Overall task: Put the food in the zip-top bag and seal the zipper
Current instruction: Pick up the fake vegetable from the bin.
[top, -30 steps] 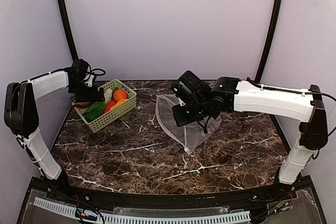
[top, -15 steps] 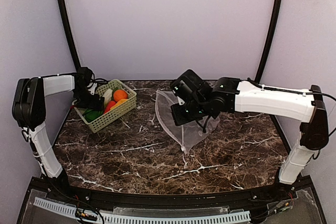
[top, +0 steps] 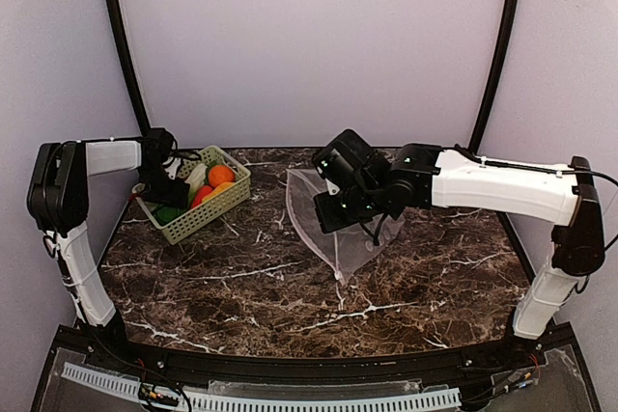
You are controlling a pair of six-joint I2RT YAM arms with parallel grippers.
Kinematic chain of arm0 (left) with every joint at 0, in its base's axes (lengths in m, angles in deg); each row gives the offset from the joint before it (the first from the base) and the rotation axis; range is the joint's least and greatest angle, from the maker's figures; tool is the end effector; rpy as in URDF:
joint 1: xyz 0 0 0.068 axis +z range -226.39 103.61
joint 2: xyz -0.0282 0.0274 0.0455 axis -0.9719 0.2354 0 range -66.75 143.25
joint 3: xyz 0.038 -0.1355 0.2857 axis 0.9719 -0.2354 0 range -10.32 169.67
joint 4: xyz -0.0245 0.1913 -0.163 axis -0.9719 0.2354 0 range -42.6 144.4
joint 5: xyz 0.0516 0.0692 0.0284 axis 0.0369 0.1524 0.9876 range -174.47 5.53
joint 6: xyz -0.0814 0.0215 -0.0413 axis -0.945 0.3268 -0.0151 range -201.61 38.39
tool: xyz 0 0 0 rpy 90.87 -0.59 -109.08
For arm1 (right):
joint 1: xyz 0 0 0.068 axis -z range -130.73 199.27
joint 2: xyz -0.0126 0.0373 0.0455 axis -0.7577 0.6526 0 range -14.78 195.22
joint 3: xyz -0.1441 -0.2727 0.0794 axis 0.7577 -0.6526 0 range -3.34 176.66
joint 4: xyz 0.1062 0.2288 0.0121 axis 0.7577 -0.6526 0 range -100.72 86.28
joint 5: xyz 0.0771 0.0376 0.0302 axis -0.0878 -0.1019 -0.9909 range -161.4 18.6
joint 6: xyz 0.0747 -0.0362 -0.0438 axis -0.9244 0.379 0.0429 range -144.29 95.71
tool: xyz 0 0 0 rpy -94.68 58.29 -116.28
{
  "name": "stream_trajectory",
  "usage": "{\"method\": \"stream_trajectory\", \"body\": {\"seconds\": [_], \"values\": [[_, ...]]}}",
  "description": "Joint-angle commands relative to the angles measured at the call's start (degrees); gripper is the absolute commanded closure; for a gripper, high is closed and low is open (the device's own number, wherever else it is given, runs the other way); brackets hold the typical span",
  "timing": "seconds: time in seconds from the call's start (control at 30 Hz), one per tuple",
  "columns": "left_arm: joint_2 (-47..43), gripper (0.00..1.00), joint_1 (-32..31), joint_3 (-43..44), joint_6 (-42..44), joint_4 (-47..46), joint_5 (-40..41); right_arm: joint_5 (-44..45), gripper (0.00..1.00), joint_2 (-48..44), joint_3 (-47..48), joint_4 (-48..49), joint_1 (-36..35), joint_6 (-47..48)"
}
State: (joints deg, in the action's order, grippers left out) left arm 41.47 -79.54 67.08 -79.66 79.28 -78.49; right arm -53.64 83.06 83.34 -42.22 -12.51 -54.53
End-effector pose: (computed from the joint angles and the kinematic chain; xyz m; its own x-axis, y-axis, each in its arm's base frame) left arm 0.4225 -0.0145 0.1993 -0.8865 0.0827 -0.4553 0.0372 0.9934 0.1081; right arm 0.2143 0.3449 0.3169 -0.6870 -0.2659 -0.6762 -0.4627 0.8777 0.1250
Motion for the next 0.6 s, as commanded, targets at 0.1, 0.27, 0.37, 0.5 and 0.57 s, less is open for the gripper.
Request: {"method": "stream_trajectory", "body": {"seconds": [0.1,0.27,0.37,0.5,0.57], "values": [[2.8,0.24,0.3,0.1,0.8,2.5,3.6,-0.5,1.0,-1.5,-0.4,1.9,0.4,0.6],[2.6,0.41,0.2,1.1,0.6,4.0,3.7,-0.5,1.0,-1.4,-0.5,2.1,0.5,0.6],[0.8,0.5,-0.1,0.8,0.8,3.8,3.1,-0.5,1.0,-1.6,-0.5,2.1,0.4,0.6],[-2.8,0.56,-0.1,-0.2,2.4,2.4,-0.5,-0.1,1.0,-1.8,-0.6,2.1,0.5,0.6],[-4.6,0.6,-0.1,-1.0,3.0,1.5,-1.3,0.1,1.0,-1.8,-0.6,2.0,0.5,0.6]]}}
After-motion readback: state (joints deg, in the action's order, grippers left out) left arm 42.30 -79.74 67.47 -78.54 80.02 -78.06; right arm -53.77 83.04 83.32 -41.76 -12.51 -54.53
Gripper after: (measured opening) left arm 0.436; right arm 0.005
